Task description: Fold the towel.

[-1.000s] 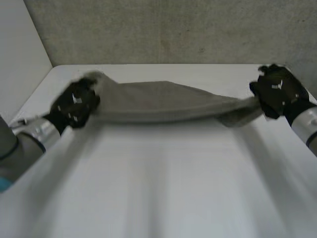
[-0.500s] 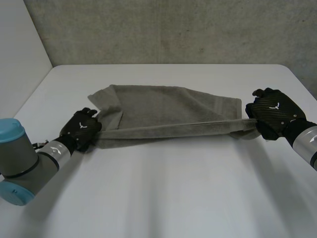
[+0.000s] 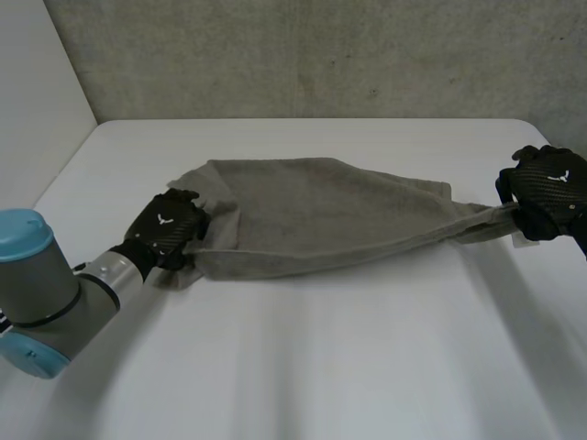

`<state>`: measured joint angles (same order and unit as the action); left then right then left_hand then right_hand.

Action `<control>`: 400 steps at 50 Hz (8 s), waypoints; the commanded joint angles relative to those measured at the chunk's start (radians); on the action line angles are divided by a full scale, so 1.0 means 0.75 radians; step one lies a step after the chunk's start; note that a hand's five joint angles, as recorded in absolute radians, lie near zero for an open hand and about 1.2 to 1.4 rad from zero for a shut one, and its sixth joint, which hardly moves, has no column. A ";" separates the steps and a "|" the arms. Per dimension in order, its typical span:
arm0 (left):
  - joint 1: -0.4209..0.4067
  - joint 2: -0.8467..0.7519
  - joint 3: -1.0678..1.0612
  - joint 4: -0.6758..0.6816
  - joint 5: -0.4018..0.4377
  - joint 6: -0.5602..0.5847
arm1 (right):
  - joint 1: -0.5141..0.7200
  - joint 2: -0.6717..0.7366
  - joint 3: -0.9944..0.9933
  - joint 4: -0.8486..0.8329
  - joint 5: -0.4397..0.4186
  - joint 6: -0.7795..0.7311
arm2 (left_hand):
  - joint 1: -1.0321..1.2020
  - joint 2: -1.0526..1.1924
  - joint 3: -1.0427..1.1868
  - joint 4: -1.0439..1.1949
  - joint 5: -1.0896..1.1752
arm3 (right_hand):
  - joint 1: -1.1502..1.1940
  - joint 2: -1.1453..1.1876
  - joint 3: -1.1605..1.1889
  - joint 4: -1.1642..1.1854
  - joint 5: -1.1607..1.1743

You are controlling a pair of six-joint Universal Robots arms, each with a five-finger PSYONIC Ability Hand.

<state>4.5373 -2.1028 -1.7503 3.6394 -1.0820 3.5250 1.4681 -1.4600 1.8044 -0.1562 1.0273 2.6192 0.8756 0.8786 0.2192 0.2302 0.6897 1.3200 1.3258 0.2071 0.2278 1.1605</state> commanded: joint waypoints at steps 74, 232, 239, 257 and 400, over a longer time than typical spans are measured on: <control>0.117 0.478 0.024 -1.038 0.168 0.368 | 0.027 0.024 -0.121 0.421 -0.061 -0.265 | 0.694 0.690 -0.060 -0.074 0.709 | 0.102 0.094 -0.043 -0.071 0.082; 0.254 0.253 -0.155 -0.302 0.228 0.438 | -0.100 -0.090 -0.013 -0.029 0.021 0.060 | -0.268 -0.272 -0.060 -0.074 -0.253 | 0.102 0.094 -0.043 -0.071 0.082; 0.260 0.280 -0.153 -0.304 0.228 0.401 | -0.117 -0.090 -0.011 -0.019 0.009 0.069 | -0.268 -0.272 -0.060 -0.074 -0.253 | 0.102 0.094 -0.043 -0.071 0.082; 0.248 0.359 -0.121 -0.573 0.250 0.278 | -0.108 -0.123 -0.021 -0.008 0.011 0.095 | 0.694 0.690 -0.060 -0.074 0.709 | 0.102 0.094 -0.043 -0.071 0.082; 0.233 -0.234 0.689 -0.817 0.019 0.444 | 0.299 0.580 -0.444 -0.090 0.324 -0.326 | 0.694 0.690 -0.060 -0.074 0.709 | 0.102 0.094 -0.043 -0.071 0.082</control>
<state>4.7129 -2.2841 -1.2307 2.9830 -1.0550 3.8766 1.6942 -1.0288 1.4691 -0.1859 1.2352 2.3402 1.3100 1.3249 0.2193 0.2302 1.1491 1.3196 1.3359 0.2071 0.2278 1.1603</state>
